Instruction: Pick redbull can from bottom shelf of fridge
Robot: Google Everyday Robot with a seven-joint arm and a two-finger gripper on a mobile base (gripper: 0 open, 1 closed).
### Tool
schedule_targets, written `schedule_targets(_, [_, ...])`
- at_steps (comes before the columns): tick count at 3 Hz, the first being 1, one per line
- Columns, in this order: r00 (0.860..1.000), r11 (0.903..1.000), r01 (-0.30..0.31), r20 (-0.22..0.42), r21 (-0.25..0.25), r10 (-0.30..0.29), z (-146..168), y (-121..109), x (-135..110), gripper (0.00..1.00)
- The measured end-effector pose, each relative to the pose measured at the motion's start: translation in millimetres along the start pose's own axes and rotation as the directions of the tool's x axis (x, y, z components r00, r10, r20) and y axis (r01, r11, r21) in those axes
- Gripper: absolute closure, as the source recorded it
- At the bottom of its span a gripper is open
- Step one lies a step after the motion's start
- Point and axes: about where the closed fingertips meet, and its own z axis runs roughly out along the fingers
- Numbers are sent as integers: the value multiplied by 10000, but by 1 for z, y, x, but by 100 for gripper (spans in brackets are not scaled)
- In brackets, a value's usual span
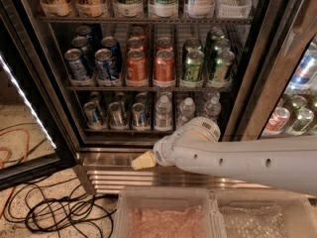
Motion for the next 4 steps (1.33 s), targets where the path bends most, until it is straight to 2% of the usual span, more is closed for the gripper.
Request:
schedule_targets(1, [9992, 9994, -227, 314, -279, 236, 17, 4, -5, 0])
schedule_targets(2, [9960, 9978, -352, 801, -561, 396, 35, 12, -26, 0])
schedule_targets(3, [9935, 9958, -424, 1022, -810, 506, 50, 23, -39, 10])
schedule_targets(4, [9916, 9968, -314, 1229, -742, 403, 60, 23, -52, 25])
